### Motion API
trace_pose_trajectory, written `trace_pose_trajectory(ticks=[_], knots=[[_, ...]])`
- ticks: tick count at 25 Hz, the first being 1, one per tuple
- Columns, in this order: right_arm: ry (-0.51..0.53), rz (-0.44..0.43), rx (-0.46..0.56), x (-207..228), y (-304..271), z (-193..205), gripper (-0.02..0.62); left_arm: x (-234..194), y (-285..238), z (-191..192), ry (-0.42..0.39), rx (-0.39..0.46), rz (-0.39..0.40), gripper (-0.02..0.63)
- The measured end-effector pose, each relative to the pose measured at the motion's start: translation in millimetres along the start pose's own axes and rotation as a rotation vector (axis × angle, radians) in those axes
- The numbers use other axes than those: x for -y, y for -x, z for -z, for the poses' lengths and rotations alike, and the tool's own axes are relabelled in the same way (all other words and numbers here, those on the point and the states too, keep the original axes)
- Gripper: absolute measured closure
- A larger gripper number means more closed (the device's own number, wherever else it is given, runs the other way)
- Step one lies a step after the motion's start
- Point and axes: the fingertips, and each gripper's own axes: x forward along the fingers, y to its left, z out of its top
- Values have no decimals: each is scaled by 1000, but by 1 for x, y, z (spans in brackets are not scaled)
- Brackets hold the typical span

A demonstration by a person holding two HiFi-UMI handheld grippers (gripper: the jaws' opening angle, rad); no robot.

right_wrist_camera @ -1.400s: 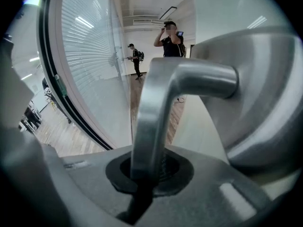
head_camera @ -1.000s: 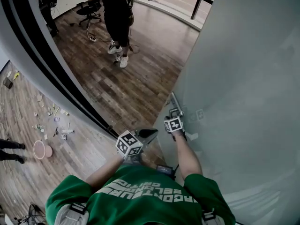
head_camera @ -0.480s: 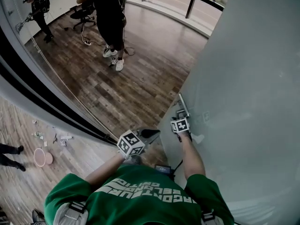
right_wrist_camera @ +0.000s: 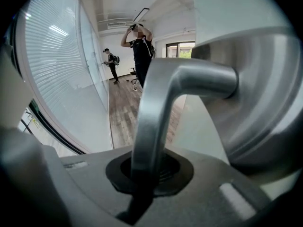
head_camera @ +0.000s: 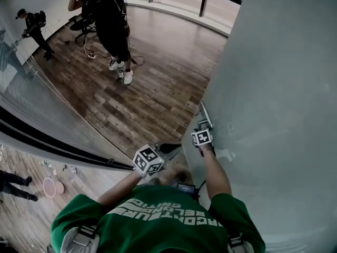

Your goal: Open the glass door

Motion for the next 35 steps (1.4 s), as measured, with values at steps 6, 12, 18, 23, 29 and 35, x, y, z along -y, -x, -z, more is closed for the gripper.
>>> trace_pose_trajectory(ticks=[6, 12, 18, 23, 29, 35], knots=[[-32, 27, -7, 37, 3, 4, 612, 2, -50, -14, -12, 4, 18, 591], [-62, 60, -3, 71, 3, 5, 612, 0, -81, -19, -10, -1, 30, 591], [-91, 86, -8, 108, 7, 13, 612, 0, -122, -26, -11, -3, 47, 591], [-120, 99, -25, 131, 12, 20, 612, 3, -146, -34, -19, 9, 54, 591], [-124, 154, -24, 166, 21, 22, 612, 10, -163, -39, -11, 12, 69, 591], [-162, 165, -22, 191, 25, 30, 612, 19, -179, -37, -8, 4, 114, 589]])
